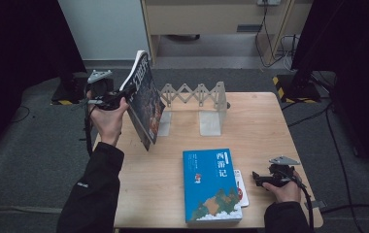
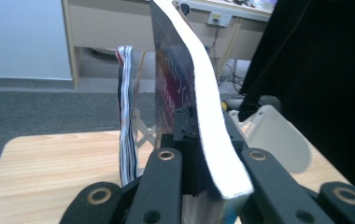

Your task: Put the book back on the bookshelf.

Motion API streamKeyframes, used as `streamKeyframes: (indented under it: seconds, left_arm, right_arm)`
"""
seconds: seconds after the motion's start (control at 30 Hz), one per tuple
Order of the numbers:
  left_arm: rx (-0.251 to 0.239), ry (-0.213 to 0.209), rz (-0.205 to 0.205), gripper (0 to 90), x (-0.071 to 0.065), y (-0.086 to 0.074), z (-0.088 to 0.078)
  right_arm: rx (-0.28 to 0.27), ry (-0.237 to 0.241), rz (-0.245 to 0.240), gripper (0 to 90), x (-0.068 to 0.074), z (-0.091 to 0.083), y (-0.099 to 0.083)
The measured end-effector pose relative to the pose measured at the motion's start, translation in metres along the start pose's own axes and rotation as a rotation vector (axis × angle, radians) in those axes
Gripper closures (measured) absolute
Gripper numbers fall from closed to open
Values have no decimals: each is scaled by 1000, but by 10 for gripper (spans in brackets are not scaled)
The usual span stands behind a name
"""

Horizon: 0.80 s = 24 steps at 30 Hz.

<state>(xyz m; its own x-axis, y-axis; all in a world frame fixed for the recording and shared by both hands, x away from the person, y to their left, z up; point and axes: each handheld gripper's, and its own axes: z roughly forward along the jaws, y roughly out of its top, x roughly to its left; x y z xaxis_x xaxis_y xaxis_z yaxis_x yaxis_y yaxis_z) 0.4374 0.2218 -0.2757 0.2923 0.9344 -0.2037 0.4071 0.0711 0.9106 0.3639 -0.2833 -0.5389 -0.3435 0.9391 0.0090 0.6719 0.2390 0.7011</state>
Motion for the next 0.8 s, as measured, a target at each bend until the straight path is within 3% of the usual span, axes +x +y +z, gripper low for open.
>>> streamKeyframes:
  seconds: [0.13, 0.43, 0.6, 0.8]
  left_arm:
    - [11, 37, 27, 820, -4, -3, 14]
    - [34, 82, 46, 820, -7, -14, 37]
    - [45, 97, 44, 820, -8, -19, 47]
    - [45, 141, 81, 820, -8, -25, 53]
  right_arm:
    - [-1, 0, -5, 9, 0, 0, 0]
    - [-1, -2, 4, 7, 0, 0, 0]
    - [-3, -4, 3, 7, 0, 0, 0]
    - [-3, -4, 3, 6, 0, 0, 0]
